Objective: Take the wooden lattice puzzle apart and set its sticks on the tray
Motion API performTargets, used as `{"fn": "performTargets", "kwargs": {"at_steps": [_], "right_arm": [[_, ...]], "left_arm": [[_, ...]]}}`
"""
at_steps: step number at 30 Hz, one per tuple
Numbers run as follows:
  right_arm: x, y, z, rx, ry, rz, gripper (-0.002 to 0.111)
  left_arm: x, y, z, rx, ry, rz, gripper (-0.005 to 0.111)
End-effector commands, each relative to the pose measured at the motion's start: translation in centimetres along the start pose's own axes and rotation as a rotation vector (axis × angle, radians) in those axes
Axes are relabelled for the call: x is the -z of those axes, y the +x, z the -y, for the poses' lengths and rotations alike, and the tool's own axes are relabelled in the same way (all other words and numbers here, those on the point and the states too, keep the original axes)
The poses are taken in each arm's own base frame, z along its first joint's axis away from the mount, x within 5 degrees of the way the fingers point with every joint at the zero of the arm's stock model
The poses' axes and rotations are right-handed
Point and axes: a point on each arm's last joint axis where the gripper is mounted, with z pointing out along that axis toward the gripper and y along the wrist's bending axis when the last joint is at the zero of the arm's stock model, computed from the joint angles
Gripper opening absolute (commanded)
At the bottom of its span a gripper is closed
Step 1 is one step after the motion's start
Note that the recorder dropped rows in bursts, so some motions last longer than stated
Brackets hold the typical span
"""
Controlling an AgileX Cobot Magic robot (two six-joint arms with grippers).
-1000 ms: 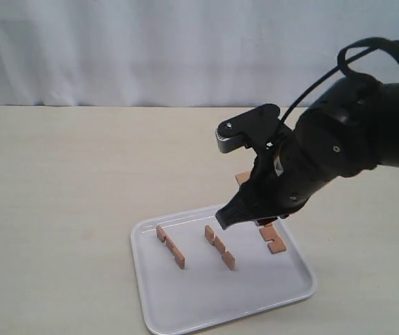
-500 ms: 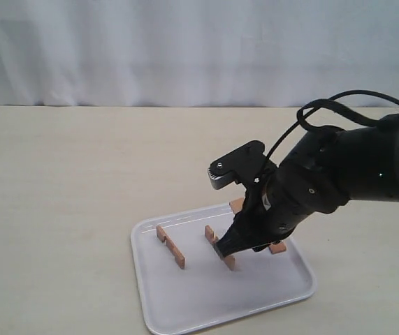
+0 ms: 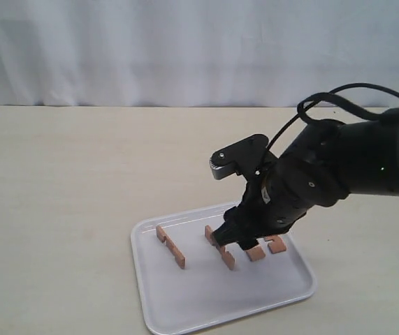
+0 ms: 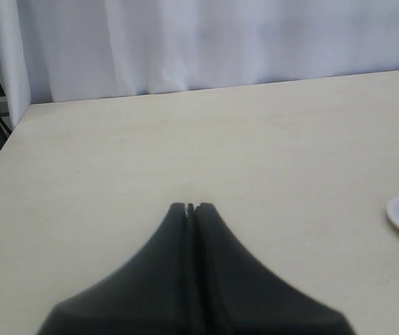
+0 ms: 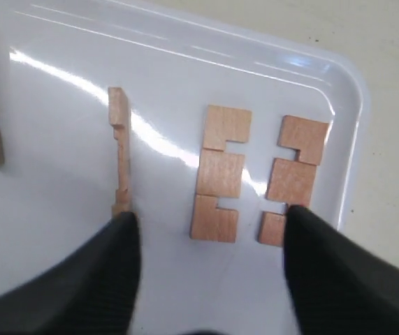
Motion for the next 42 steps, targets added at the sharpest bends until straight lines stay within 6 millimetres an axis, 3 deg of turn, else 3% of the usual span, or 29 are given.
{"fn": "performTargets", "kwargs": {"at_steps": [1, 9, 14, 19, 24, 30, 37, 42], "right_arm": [[2.6, -0.3, 0.9, 0.0, 0.033, -0.015, 0.005], [9.3, 1.9, 2.7, -0.051, 0.097, -0.066, 0.006], [13.7, 5.1, 4.1, -0.039, 0.147, -0.17, 0.006], [16.5, 8.5, 5.3, -0.084, 0.085, -0.086, 0.004], [17.4, 11.6, 7.2, -0.24, 0.1, 0.073, 0.004], [18.7, 13.8, 8.2, -0.344, 0.134, 0.169, 0.004], [18.1, 13.9, 10.7, -0.459, 0.257, 0.134, 0.004], [16.8, 13.5, 11.4, -0.598, 0.194, 0.098, 0.004]], "left_arm": [[0.0, 0.0, 0.0, 0.0, 0.001, 0.009, 0.0], [0.0, 0.0, 0.0, 0.0, 0.001, 0.009, 0.0], [0.0, 0.0, 0.0, 0.0, 0.001, 0.009, 0.0], [0.0, -0.1, 0.0, 0.0, 0.001, 0.012, 0.0], [0.0, -0.1, 0.0, 0.0, 0.001, 0.012, 0.0], [0.0, -0.1, 0.0, 0.0, 0.001, 0.012, 0.0], [0.0, -0.1, 0.0, 0.0, 0.001, 0.012, 0.0], [0.0, -0.1, 0.0, 0.0, 0.001, 0.012, 0.0]]}}
